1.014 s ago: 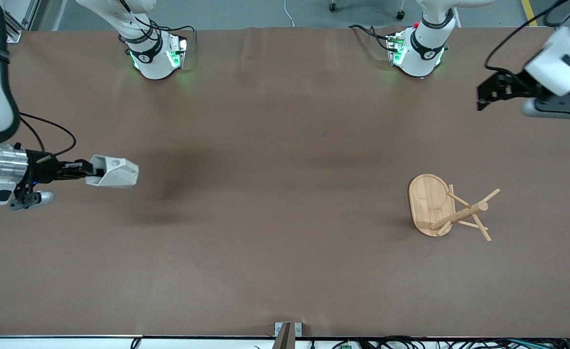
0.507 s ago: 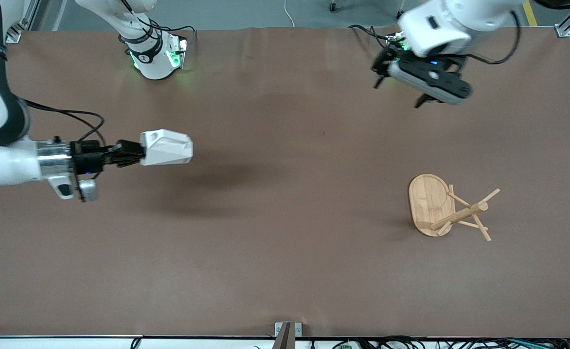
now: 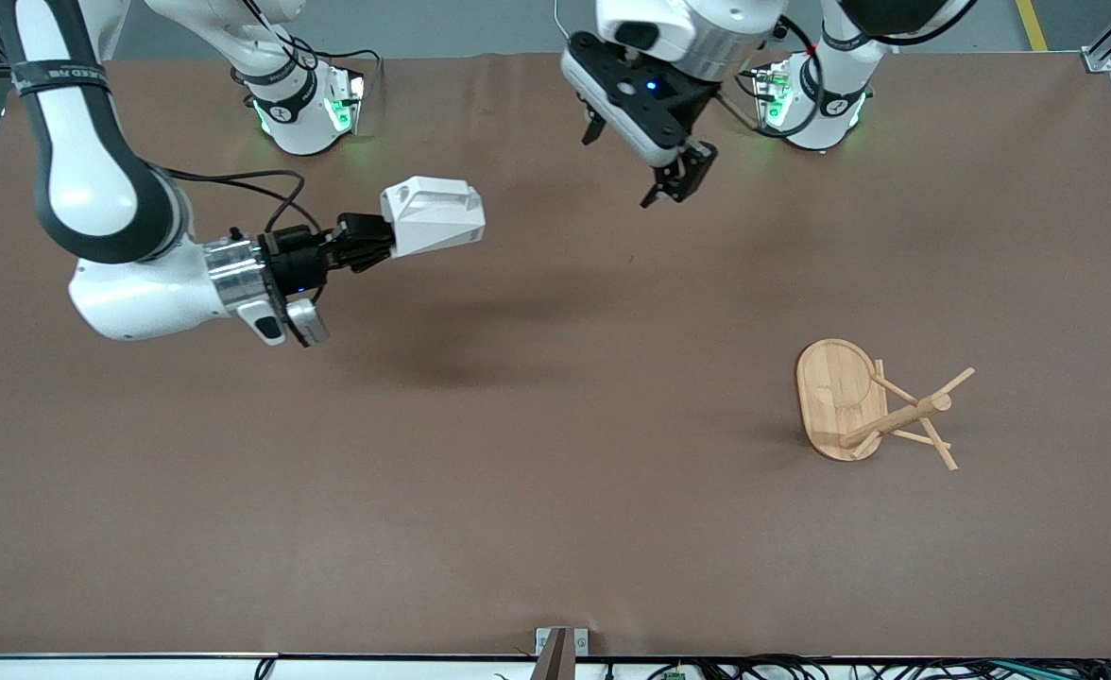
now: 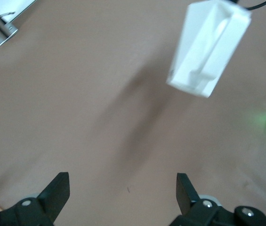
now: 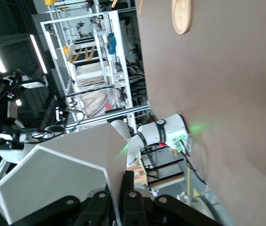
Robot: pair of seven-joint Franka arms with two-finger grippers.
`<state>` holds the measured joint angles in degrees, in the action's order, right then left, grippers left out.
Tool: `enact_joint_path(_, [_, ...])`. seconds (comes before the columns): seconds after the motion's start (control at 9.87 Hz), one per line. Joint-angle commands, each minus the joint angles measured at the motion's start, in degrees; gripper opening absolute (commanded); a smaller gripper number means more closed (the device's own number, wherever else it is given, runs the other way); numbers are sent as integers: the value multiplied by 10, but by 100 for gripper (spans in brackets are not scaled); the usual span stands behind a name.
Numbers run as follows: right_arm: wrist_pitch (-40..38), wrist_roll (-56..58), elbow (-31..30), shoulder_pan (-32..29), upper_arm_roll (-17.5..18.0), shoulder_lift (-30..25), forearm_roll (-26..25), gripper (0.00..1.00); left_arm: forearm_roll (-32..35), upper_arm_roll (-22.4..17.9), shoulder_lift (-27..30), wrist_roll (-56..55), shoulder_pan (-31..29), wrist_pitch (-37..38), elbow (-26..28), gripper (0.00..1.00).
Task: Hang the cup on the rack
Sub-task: 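Grasp the cup with the left gripper from the right gripper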
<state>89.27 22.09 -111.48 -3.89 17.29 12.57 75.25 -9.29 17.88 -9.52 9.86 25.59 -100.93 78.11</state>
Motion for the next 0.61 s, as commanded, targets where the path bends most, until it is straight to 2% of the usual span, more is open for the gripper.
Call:
enact_joint_path(0.0, [34,9,-40,-6,41,-21,53,0,1,-1,-38,49,32,-10,-25,100])
enact_joint_path(0.3, [34,8,-48,9,47,-18,102,0,4,0,-36,43,47,-10,-23,100])
enact_joint_path(0.51, [31,8,-49,12,47,-18,103,1,18,-1,-45,38,67,-18,-24,100])
